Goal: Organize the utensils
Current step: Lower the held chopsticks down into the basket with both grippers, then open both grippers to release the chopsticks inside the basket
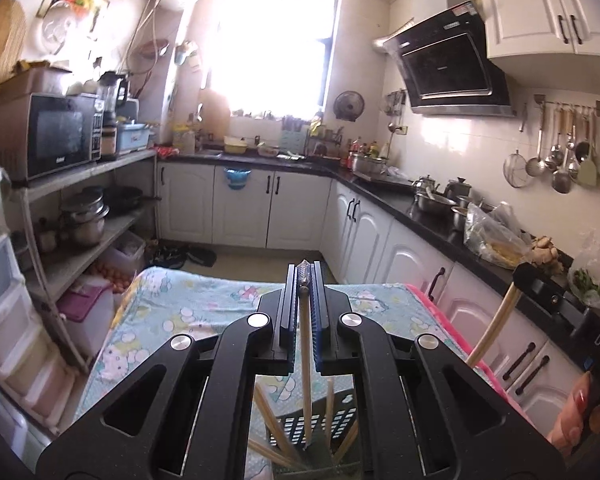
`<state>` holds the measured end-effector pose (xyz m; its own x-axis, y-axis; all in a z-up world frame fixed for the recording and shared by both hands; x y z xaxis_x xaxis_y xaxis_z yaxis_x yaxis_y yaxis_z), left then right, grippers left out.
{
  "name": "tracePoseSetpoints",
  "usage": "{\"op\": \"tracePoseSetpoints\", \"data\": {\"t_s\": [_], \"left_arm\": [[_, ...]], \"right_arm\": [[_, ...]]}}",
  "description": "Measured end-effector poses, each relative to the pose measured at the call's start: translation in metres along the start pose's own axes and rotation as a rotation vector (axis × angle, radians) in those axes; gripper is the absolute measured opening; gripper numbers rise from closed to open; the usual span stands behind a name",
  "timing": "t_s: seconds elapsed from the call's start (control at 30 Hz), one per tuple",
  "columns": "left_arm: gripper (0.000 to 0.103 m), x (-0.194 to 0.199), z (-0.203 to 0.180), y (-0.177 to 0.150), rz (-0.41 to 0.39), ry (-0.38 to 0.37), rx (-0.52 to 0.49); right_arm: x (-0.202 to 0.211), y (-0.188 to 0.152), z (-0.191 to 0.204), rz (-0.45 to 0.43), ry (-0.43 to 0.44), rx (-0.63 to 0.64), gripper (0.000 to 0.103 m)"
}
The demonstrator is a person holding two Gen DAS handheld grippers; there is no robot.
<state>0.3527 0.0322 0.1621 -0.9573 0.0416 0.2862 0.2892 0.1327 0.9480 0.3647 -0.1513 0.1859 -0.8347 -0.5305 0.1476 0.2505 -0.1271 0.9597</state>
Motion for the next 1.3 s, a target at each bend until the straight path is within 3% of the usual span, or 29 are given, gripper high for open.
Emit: {"op": "tracePoseSetpoints", "data": {"t_s": [0.7,1.07,1.3], "left_arm": [[0.003,-0.03,-0.009,-0.077,0.098,-0.014,-0.019],[0.004,-0.025,-0.004,-0.089,0.119,-0.012,-0.017],[0.017,-0.015,0.001,-0.097,0.14,-0.012,-0.011]], "right_arm": [[-0.041,-0.08,-0.019,0.095,-0.032,-0.054,0.007],[-0.037,-0.098,-0.023,0.144,-0.063,-0.058,0.008],[-0.026,-0.102,-0.023,0.154,-0.081,-0.051,0.013]]}}
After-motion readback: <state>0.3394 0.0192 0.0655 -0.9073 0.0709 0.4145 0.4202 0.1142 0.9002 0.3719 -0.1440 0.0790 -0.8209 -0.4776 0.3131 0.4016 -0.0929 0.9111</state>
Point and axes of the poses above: each gripper's, at about its wrist camera, not at the fingertips, and x roughly against the way its jaws point, z to its left, y to its top, the point moved 9 cm from there along -x, roughly the way its jaws point, and after that the axes turned 1 degree about -z, right-handed, at the moved point
